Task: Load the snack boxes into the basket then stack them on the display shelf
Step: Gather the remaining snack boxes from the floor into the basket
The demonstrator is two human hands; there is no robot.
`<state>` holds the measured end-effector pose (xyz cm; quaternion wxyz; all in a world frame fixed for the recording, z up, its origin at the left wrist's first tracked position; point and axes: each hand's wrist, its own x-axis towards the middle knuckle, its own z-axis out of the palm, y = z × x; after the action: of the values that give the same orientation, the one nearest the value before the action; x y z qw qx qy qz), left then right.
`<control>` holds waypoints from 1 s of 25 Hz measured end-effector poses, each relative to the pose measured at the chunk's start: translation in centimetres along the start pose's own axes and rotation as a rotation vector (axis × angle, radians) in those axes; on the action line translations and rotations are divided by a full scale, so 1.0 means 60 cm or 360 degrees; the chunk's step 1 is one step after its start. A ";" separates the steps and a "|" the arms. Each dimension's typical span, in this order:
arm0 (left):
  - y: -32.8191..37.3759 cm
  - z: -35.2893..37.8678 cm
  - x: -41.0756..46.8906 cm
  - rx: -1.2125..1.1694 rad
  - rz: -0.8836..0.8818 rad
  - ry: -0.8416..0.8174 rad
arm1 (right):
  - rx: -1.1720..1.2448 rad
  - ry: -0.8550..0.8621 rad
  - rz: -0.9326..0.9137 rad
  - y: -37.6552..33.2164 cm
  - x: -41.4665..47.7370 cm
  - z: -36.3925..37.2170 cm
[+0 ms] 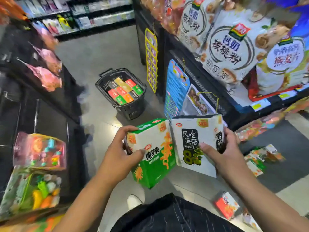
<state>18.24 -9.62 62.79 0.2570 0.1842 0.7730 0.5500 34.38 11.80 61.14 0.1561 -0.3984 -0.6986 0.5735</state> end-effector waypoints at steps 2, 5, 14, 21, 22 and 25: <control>-0.030 -0.089 0.012 -0.0022 -0.0036 0.0031 | -0.0125 -0.0028 -0.0068 -0.020 0.015 0.090; -0.074 -0.203 0.031 -0.0142 -0.0058 0.0084 | -0.0175 -0.0139 -0.0083 -0.053 0.028 0.230; -0.140 -0.386 0.131 -0.0177 -0.0081 0.0280 | -0.0309 -0.0303 -0.0086 -0.128 0.083 0.468; -0.153 -0.440 0.304 -0.0113 -0.0247 0.0372 | -0.0380 -0.0292 0.0068 -0.170 0.241 0.567; -0.149 -0.447 0.334 -0.0119 -0.0258 0.0366 | -0.0371 -0.0304 0.0090 -0.179 0.277 0.580; -0.137 -0.468 0.436 -0.0168 -0.0289 0.0416 | -0.0359 -0.0378 0.0106 -0.219 0.397 0.627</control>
<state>-19.58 -18.68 57.30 0.2124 0.0267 0.7833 0.5836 -11.10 3.52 56.58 0.0076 -0.3657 -0.7586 0.5392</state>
